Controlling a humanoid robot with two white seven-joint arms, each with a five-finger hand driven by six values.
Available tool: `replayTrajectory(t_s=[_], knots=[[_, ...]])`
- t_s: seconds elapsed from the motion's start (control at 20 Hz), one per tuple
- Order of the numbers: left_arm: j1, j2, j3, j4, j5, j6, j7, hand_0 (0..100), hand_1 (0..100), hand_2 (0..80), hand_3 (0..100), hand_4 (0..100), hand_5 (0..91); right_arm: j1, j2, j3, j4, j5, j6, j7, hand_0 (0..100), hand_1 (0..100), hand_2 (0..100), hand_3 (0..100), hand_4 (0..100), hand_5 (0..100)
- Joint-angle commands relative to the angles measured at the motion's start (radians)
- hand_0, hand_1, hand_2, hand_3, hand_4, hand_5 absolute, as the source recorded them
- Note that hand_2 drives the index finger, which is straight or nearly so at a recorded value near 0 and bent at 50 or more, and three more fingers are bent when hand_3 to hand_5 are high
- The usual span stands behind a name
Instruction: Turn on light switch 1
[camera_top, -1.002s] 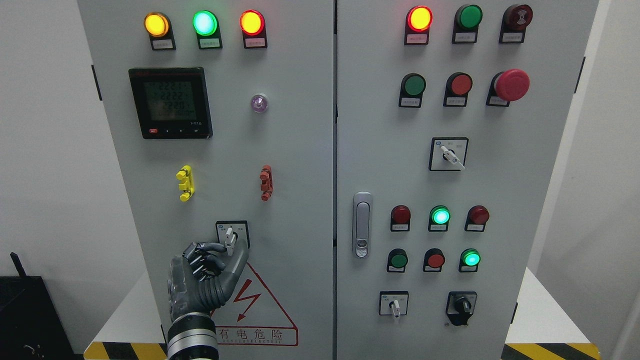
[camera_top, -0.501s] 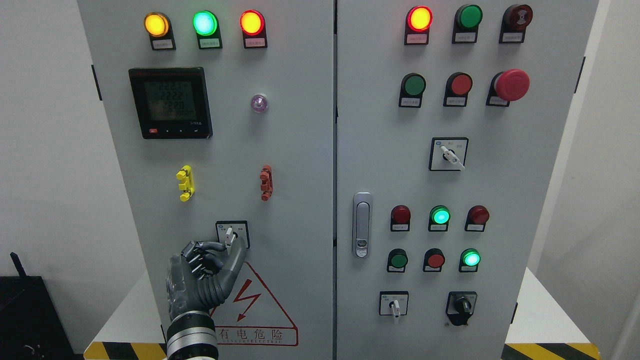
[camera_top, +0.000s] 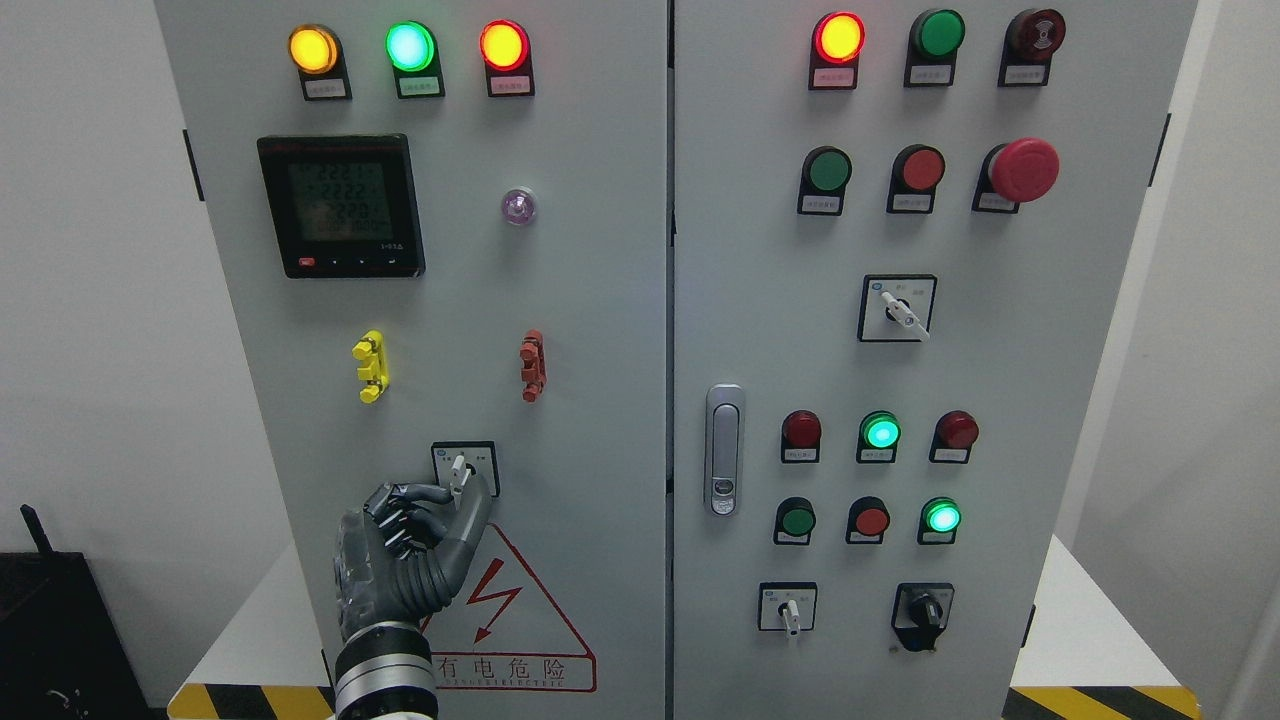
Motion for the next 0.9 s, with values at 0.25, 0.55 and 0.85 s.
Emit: replayTrajectory(t_s=[0.25,0.55,0.85], knots=[[-0.008,0.0,-0.001,0.009,-0.007,0.016,0.0,19,72,60.7,92,90,80.2,0.0,0.0,0.0,0.0,-0.025,0.001,0.0,0,0,0,0,0,0],[-0.009,0.0,-0.003,0.009,-0.004,0.017,0.0,20,71,61.1,92,90,80.2,0.0,0.0,0.0,0.0,-0.025,0.001,0.0,0,0,0,0,0,0],[-0.012,0.0,-0.004,0.009,-0.004,0.017,0.0,20,71,61.2,92,91,80.3,0.0,0.0,0.0,0.0,-0.025,0.001,0.0,0,0,0,0,0,0]])
